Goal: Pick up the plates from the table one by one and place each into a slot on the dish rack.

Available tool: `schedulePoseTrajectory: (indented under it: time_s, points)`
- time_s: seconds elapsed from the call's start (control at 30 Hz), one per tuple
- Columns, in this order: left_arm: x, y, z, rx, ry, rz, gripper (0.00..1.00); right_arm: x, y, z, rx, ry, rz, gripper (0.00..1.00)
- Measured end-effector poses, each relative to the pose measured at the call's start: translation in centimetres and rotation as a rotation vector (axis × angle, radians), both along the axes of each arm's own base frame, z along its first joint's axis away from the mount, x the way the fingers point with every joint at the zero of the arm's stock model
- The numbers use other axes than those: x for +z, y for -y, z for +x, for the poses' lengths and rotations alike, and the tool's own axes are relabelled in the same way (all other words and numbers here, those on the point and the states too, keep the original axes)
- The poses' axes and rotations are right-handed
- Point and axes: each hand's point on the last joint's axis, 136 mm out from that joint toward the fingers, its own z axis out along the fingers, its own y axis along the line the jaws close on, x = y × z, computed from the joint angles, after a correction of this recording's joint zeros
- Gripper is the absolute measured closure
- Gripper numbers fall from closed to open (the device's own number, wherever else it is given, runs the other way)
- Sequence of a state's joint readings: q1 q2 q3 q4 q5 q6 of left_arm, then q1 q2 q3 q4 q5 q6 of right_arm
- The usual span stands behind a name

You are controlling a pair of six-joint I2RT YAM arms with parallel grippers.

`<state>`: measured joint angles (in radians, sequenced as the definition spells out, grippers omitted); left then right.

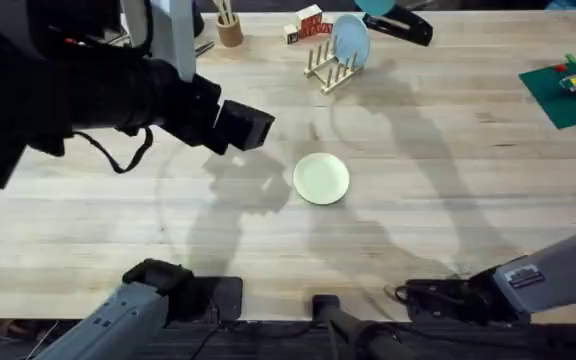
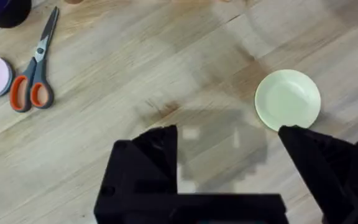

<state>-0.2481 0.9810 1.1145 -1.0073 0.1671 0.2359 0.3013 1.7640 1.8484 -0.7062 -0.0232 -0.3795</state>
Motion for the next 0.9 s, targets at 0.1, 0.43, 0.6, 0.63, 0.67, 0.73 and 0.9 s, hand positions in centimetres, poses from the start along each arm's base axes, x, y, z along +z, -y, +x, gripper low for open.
schedulePoseTrajectory:
  time_s: [0.1, 0.43, 0.6, 0.63, 0.67, 0.73, 0.9]
  points:
    - [0.0, 0.0, 0.0, 0.0, 0.0, 0.0, 0.006, -0.7, 0.1, 1.1, -0.006, 0.0, -0.004, 0.971]
    - [0.0, 0.0, 0.0, 0.0, 0.0, 0.0, 0.006, -1.6, 0.3, 1.6, -0.015, -0.016, -0.006, 0.972]
    - [0.0, 0.0, 0.0, 0.0, 0.0, 0.0, 0.006, -2.7, 0.5, 0.9, -0.021, -0.07, -0.015, 0.971]
    - [0.0, 0.0, 0.0, 0.0, 0.0, 0.0, 0.006, -3.0, 0.5, 1.0, -0.021, -0.078, -0.017, 0.971]
    - [0.0, 0.0, 0.0, 0.0, 0.0, 0.0, 0.006, -3.3, 0.4, 1.1, -0.021, -0.085, -0.019, 0.971]
    - [0.0, 0.0, 0.0, 0.0, 0.0, 0.0, 0.006, -4.3, 0.3, 1.4, -0.021, -0.103, -0.025, 0.971]
    - [0.0, 0.0, 0.0, 0.0, 0.001, 0.0, 0.006, -6.3, -0.1, 1.9, -0.011, -0.14, -0.026, 0.971]
